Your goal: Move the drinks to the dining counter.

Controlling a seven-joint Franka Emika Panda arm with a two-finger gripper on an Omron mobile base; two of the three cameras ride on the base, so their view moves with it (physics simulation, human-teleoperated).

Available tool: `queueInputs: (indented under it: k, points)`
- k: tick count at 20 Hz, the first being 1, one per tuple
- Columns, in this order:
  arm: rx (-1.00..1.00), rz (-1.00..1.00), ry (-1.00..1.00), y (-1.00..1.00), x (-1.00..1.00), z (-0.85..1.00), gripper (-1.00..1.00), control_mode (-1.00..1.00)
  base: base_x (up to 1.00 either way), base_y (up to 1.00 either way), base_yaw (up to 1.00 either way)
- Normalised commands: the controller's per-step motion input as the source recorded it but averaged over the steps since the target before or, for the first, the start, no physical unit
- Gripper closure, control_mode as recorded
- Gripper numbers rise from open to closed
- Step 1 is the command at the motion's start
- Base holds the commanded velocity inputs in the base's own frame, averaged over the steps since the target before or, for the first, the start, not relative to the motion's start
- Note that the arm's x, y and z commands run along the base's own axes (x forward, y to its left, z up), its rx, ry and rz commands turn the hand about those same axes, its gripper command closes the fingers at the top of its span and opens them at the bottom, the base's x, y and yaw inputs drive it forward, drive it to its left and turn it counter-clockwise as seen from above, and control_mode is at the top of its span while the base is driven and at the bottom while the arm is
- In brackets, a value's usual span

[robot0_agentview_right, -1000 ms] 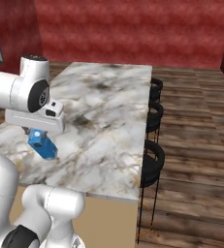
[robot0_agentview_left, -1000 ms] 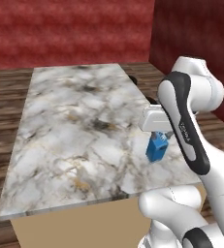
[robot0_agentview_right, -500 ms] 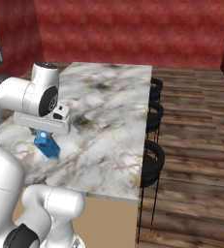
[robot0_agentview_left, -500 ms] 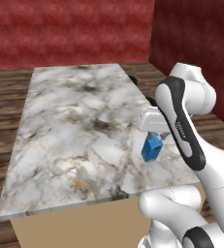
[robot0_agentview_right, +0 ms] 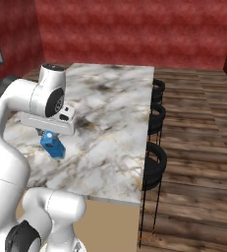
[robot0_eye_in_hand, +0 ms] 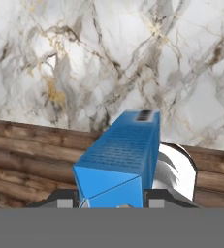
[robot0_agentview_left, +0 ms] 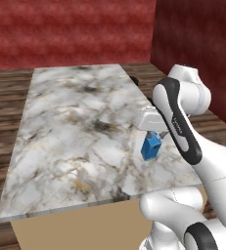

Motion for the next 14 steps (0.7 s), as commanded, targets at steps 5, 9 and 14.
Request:
queueInputs:
  k: [5, 9, 14]
  points:
    - [0.0, -0.02, 0.0, -0.17, 0.32, -0.14, 1.0, -1.0, 0.0, 0.0, 0.0]
    - [0.01, -0.02, 0.0, -0.15, 0.35, -0.17, 1.0, -1.0, 0.0, 0.0, 0.0]
    - [0.08, -0.03, 0.01, -0.11, 0.31, -0.17, 1.0, -1.0, 0.0, 0.0, 0.0]
